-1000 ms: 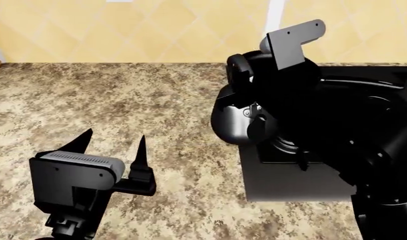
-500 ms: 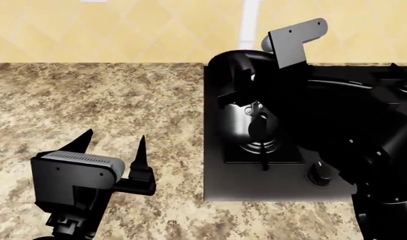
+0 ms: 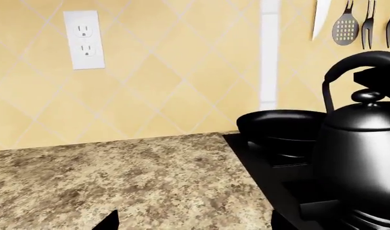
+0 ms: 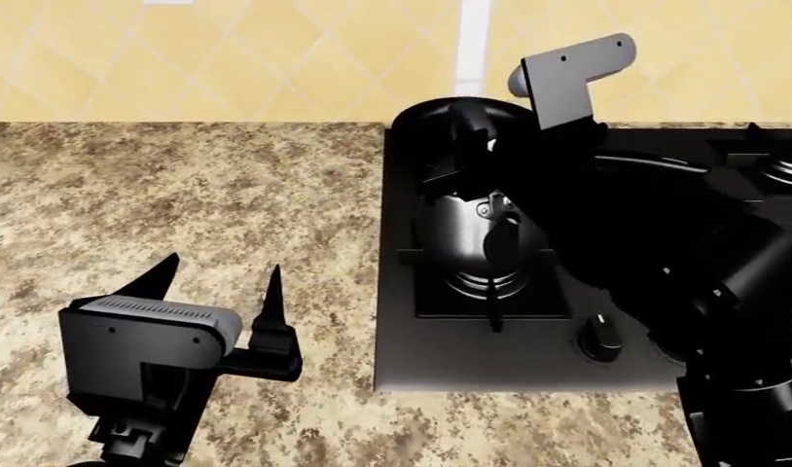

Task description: Pick the kettle from the counter and place it on a stove burner. Then turn the burner on.

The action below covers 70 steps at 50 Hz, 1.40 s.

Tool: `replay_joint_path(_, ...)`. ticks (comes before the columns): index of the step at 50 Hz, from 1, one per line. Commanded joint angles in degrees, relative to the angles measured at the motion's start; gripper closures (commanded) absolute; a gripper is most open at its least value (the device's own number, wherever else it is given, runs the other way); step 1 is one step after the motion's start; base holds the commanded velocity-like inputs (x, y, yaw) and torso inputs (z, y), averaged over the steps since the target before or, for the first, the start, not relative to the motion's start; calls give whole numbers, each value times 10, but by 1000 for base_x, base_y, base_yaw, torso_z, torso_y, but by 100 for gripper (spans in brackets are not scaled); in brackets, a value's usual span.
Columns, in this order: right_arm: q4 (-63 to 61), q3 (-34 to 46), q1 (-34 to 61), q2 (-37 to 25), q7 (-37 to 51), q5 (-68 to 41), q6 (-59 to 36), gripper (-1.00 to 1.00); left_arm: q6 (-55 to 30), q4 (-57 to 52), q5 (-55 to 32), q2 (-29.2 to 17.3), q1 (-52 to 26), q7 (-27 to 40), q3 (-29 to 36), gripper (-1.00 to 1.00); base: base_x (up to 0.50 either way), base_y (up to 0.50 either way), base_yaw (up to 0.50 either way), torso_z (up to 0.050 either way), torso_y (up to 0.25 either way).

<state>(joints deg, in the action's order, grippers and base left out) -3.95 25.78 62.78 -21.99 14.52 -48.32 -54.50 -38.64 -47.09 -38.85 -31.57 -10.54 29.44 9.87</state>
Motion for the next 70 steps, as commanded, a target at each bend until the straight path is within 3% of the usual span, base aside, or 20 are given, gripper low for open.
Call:
replay_joint_path(1, 1, -9, 12, 2, 4, 33, 13, 100, 3, 2, 0, -1, 1, 1, 0, -100, 0, 0, 0, 0, 0)
replay_joint_path(30, 72, 18, -11, 6, -11, 80, 71, 100, 12, 25, 10, 2, -2, -4, 16, -100, 0, 0, 0, 1, 1)
replay_joint_path(52, 37, 17, -25, -7, 1, 50, 29, 100, 17, 26, 8, 0, 0, -2, 16, -100, 0, 0, 0, 0, 0)
replay_joint_path(53, 35, 17, -24, -7, 2, 49, 26, -100, 17, 26, 8, 0, 0, -1, 16, -100, 0, 0, 0, 0, 0)
replay_joint_path(70, 35, 12, -22, -9, 11, 46, 24, -100, 17, 25, 7, -1, -2, 2, 19, -100, 0, 0, 0, 0, 0)
